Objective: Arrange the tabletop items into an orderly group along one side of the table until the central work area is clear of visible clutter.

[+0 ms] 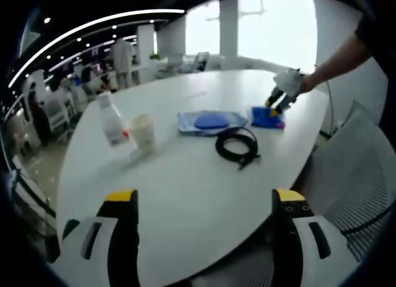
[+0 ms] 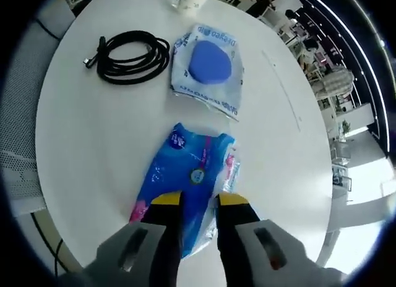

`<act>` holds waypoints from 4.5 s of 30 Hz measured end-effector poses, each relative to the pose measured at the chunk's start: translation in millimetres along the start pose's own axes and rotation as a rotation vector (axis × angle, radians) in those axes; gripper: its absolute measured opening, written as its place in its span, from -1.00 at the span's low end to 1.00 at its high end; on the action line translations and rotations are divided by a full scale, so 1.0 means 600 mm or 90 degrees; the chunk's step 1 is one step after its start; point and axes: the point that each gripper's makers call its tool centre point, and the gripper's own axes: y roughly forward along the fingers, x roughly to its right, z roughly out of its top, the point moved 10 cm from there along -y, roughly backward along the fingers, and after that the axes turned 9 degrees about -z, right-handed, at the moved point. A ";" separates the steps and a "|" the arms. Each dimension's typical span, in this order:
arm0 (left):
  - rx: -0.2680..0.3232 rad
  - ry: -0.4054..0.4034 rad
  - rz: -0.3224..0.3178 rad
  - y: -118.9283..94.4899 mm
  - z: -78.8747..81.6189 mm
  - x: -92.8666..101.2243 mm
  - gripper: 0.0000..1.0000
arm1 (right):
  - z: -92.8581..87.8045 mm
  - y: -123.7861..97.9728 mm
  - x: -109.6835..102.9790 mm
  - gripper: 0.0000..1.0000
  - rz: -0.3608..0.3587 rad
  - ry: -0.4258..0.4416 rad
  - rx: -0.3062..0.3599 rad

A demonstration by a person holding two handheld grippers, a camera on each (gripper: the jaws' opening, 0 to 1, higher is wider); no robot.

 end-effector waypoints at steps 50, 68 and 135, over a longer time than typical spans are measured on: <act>-0.007 0.050 -0.118 0.107 0.062 -0.012 0.89 | 0.073 -0.070 -0.084 0.66 -0.078 0.515 0.131; -0.020 0.055 -0.140 0.195 0.113 -0.050 0.52 | 0.088 -0.067 -0.089 0.56 -0.083 0.614 0.133; 0.022 -0.151 -0.055 0.372 0.129 -0.147 0.08 | 0.116 0.032 -0.090 -0.26 -0.071 0.919 0.126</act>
